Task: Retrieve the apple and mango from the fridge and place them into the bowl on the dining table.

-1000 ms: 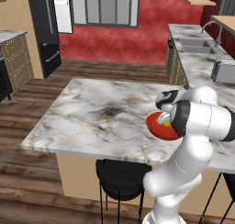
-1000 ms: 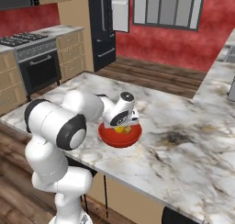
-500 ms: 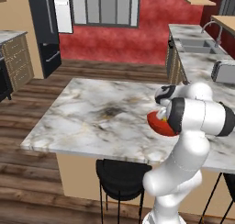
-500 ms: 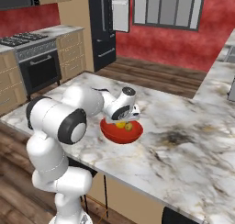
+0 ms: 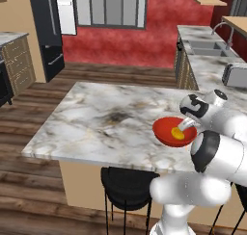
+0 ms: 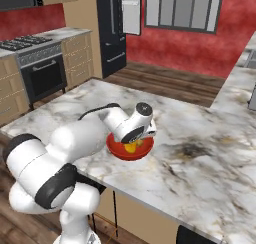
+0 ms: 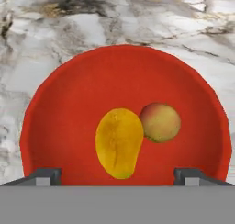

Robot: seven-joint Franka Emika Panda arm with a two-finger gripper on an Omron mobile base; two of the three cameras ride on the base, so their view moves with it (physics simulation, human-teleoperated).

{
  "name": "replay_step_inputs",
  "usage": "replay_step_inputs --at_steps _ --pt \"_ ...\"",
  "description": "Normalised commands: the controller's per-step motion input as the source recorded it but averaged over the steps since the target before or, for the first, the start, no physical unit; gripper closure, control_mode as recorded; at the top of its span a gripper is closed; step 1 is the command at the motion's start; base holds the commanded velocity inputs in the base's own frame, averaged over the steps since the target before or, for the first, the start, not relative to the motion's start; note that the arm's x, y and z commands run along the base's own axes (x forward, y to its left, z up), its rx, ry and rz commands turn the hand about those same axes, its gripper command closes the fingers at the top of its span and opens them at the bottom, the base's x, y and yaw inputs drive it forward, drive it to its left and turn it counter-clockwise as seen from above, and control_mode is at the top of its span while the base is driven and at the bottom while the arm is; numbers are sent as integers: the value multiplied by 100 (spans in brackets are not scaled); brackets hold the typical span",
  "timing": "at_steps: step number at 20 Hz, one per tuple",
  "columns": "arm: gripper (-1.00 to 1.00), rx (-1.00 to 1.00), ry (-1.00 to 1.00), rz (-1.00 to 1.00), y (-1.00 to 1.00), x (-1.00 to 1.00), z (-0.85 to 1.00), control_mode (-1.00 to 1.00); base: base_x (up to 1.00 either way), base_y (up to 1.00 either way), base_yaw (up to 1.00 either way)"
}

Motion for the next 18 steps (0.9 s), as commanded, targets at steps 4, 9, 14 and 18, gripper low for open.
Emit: replay_step_inputs --at_steps 4,9,14,18 --pt "-100 -2 -17 0 0 -59 100 -100 0 0 0" --pt "-100 -6 -21 0 1 -79 100 -100 0 0 0" --pt "-100 -12 -26 0 8 -85 100 -100 0 0 0" --pt "-100 -16 -17 0 9 -79 100 -100 0 0 0"
